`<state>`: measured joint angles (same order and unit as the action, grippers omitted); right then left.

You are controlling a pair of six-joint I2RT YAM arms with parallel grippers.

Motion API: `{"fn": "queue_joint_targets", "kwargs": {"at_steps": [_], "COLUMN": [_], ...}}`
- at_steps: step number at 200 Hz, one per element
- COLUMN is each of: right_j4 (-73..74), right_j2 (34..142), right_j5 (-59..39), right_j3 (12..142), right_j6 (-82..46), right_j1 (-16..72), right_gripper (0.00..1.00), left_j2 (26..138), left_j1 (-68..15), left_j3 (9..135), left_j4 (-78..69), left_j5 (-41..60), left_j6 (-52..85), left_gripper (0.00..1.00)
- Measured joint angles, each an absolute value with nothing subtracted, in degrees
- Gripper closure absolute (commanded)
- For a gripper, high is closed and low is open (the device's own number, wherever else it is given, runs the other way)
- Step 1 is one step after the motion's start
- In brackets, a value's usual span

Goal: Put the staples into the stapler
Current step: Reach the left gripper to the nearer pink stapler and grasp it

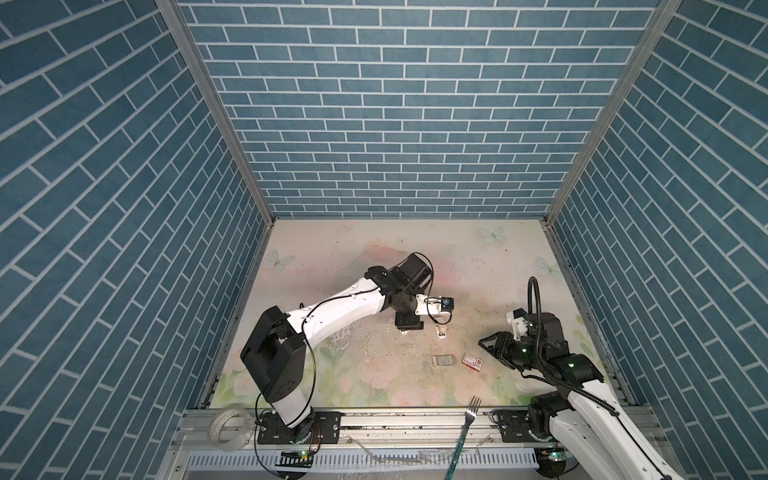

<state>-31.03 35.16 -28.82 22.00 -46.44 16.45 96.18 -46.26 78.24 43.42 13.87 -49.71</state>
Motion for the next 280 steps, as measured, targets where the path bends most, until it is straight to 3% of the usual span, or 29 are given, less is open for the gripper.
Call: {"fn": "queue_joint_targets", "kwargs": {"at_steps": [75, 196, 280], "right_j4": [-27.6, -24.2, -22.0], "right_j2": [36.2, 38.2, 40.8], "right_j5": [-30.0, -30.2, -30.3], "right_j3": [22.0, 19.6, 19.6], "right_j6": [-46.5, -46.7, -46.6], "right_j1": [16.4, 16.4, 16.4], "right_gripper": [0.58, 0.58, 0.59], "left_j2": [100.6, 109.6, 110.3], "left_j1": [-42.5, -42.5, -42.5], "left_j3": [78.3, 81.8, 79.6], "left_j4": [47.6, 50.8, 48.1], "left_j5": [15.6, 14.0, 10.9], "left_j6": [-66.2, -79.7, -80.8], "left_gripper": [0.39, 0.42, 0.55]}}
